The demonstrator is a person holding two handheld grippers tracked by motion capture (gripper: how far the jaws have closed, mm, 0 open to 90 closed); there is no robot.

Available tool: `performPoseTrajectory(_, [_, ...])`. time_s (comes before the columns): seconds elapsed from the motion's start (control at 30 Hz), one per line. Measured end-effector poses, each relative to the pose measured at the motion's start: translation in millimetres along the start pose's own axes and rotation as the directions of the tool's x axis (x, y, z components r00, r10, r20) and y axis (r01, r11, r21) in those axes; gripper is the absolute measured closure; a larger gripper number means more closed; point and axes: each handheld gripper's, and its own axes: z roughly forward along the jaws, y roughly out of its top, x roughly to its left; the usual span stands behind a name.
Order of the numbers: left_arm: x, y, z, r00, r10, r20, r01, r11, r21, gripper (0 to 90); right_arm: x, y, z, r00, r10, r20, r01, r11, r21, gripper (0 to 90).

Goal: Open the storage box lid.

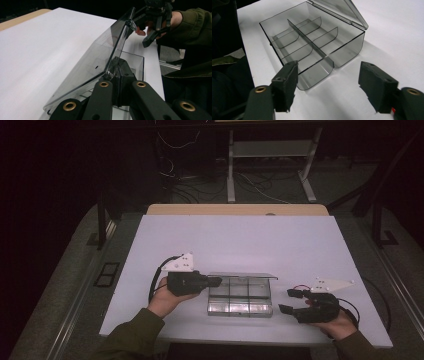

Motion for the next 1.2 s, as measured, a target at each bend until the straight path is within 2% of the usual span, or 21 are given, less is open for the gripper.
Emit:
performPoseTrajectory(0.37, [0.7,3.1,-0.3,0.9995,0.018,-0.025,-0.018,0.9998,-0.006,89.4,-0.2,4.8,0.6,0.9999,-0.016,-0.002,0.016,1.000,0.000,28.1])
performPoseTrajectory(0.43, [1.3,3.9,-0.4,0.9993,0.021,-0.030,-0.021,0.9998,-0.007,89.3,-1.0,10.1,0.6,0.9993,-0.037,0.003,0.037,0.999,-0.010,28.1])
performPoseTrajectory(0.63, [1.9,4.9,-0.7,0.9993,0.022,-0.031,-0.023,0.9997,-0.013,89.3,-6.7,26.2,1.4,0.9991,-0.040,-0.014,0.040,0.999,-0.033,27.7])
performPoseTrajectory(0.83, [2.5,5.3,-1.1,0.9993,0.025,-0.029,-0.025,0.9996,-0.014,89.3,-9.7,40.9,0.6,0.9974,-0.064,-0.034,0.061,0.996,-0.066,27.6])
performPoseTrajectory(1.2, [3.0,5.5,-0.8,0.9993,0.022,-0.029,-0.023,0.9996,-0.018,89.3,-9.9,73.2,6.8,0.9864,-0.140,-0.086,0.130,0.985,-0.113,32.0])
